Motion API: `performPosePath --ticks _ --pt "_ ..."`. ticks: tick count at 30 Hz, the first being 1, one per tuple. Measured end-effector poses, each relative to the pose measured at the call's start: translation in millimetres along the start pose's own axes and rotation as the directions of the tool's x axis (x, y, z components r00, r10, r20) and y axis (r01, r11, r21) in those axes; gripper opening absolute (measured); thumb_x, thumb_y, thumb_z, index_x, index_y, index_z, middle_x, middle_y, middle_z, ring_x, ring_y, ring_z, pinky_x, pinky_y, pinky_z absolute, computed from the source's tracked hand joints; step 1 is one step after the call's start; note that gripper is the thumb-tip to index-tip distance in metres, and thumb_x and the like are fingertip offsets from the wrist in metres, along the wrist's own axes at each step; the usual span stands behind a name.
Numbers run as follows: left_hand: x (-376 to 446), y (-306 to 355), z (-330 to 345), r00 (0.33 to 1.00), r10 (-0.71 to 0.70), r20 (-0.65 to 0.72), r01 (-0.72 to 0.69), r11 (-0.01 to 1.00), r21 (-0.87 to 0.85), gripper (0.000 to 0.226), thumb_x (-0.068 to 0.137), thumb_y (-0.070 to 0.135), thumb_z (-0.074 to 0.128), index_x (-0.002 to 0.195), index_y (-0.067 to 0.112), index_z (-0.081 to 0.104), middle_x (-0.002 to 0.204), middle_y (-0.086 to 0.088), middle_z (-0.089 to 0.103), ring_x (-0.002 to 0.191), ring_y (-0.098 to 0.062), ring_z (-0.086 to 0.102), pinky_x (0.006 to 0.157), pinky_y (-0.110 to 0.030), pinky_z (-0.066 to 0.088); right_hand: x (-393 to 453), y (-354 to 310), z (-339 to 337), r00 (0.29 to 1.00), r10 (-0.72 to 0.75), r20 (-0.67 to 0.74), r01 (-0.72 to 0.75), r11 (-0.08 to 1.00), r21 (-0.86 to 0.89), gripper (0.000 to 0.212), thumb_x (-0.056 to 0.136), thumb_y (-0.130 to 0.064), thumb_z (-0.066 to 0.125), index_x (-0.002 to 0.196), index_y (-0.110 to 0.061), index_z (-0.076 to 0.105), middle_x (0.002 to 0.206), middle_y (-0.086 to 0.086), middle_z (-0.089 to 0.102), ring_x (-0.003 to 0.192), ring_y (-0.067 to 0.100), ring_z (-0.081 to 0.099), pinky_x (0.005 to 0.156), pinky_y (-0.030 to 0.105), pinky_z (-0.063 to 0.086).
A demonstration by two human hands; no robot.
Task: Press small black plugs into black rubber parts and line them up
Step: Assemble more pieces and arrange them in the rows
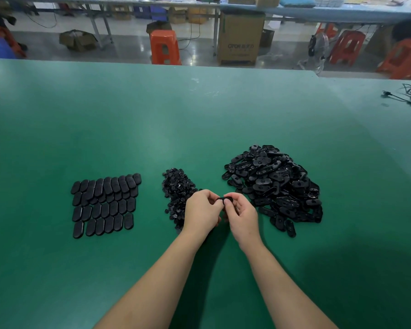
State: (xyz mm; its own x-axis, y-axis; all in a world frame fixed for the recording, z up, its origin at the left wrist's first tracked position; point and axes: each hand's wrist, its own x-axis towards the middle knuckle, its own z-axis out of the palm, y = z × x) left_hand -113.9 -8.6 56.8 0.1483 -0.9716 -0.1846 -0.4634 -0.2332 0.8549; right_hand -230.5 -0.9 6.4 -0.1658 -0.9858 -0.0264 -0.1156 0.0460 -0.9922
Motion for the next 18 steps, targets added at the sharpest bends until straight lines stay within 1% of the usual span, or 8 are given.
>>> performPosePath --ticks 3,5,7,10,12,14,16,18 --pt "-1.5 1.4 1.8 0.999 0.028 -0.017 -0.027 0.999 0.033 0.006 0.089 0.020 0.065 0.084 0.016 0.067 0.073 -0.001 0.071 0.056 -0.021 0.069 0.065 -0.037 0.060 0.0 -0.7 0.0 1.000 0.014 -0.002 -0.014 1.000 0.020 0.015 0.098 -0.012 0.063 0.093 -0.025 0.067 0.086 -0.004 0.075 0.082 0.010 0.070 0.077 0.039 0.058" --pt "-2.6 1.7 2.5 0.999 0.031 -0.022 -0.031 0.999 0.024 0.006 0.089 0.019 0.065 0.084 0.016 0.066 0.074 -0.002 0.071 0.058 -0.023 0.069 0.068 -0.040 0.060 -0.1 -1.1 -0.2 1.000 0.011 -0.003 -0.011 1.000 0.022 0.013 0.098 -0.012 0.064 0.093 -0.024 0.067 0.085 -0.003 0.075 0.082 0.009 0.069 0.078 0.037 0.057" --pt "-2.9 1.5 1.9 0.999 0.050 -0.015 -0.050 0.998 0.033 0.006 0.089 0.019 0.064 0.085 0.016 0.067 0.077 -0.002 0.071 0.066 -0.024 0.070 0.072 -0.041 0.059 0.0 -0.7 -0.5 1.000 0.004 -0.008 -0.004 1.000 0.015 0.010 0.098 -0.014 0.065 0.094 -0.023 0.066 0.086 -0.002 0.075 0.082 0.011 0.069 0.078 0.038 0.057" --pt "-2.6 -0.6 0.7 0.994 0.108 0.010 -0.108 0.992 0.063 0.008 0.093 0.017 0.061 0.088 0.017 0.067 0.079 0.002 0.069 0.070 -0.021 0.068 0.072 -0.037 0.058 0.6 0.3 -1.0 1.000 -0.006 -0.006 0.006 1.000 0.010 0.007 0.098 -0.017 0.064 0.096 -0.023 0.064 0.086 0.002 0.073 0.078 0.012 0.066 0.076 0.039 0.055" --pt "-1.5 -2.1 0.0 0.987 0.161 0.027 -0.163 0.979 0.123 0.009 0.096 0.016 0.059 0.093 0.018 0.067 0.083 0.005 0.069 0.073 -0.017 0.065 0.071 -0.029 0.054 1.1 1.4 -1.4 1.000 -0.009 -0.004 0.009 1.000 0.007 0.007 0.099 -0.017 0.064 0.096 -0.023 0.062 0.088 0.006 0.072 0.077 0.012 0.064 0.075 0.043 0.054" --pt "-0.4 -4.5 0.0 0.975 0.217 0.041 -0.220 0.957 0.190 0.012 0.098 0.014 0.057 0.101 0.017 0.069 0.090 0.006 0.070 0.081 -0.013 0.063 0.074 -0.025 0.049 1.4 2.3 -1.7 1.000 -0.009 -0.009 0.009 1.000 -0.007 0.007 0.100 -0.018 0.063 0.096 -0.024 0.061 0.088 0.009 0.070 0.076 0.014 0.062 0.076 0.047 0.054" --pt "0.3 -6.2 -0.1 0.963 0.264 0.048 -0.268 0.934 0.237 0.015 0.097 0.013 0.057 0.105 0.017 0.069 0.094 0.005 0.070 0.087 -0.013 0.063 0.079 -0.026 0.050 1.4 2.6 -1.6 1.000 -0.010 -0.017 0.010 1.000 -0.022 0.007 0.100 -0.020 0.063 0.096 -0.026 0.061 0.087 0.007 0.070 0.075 0.014 0.061 0.074 0.047 0.053" --pt "0.4 -7.9 0.2 0.950 0.311 0.039 -0.310 0.912 0.267 0.016 0.096 0.015 0.059 0.109 0.016 0.069 0.096 0.004 0.070 0.089 -0.015 0.063 0.083 -0.030 0.052 1.4 2.1 -1.5 1.000 -0.011 -0.019 0.010 0.999 -0.031 0.008 0.100 -0.020 0.063 0.095 -0.026 0.062 0.083 0.001 0.070 0.072 0.010 0.060 0.069 0.041 0.051"
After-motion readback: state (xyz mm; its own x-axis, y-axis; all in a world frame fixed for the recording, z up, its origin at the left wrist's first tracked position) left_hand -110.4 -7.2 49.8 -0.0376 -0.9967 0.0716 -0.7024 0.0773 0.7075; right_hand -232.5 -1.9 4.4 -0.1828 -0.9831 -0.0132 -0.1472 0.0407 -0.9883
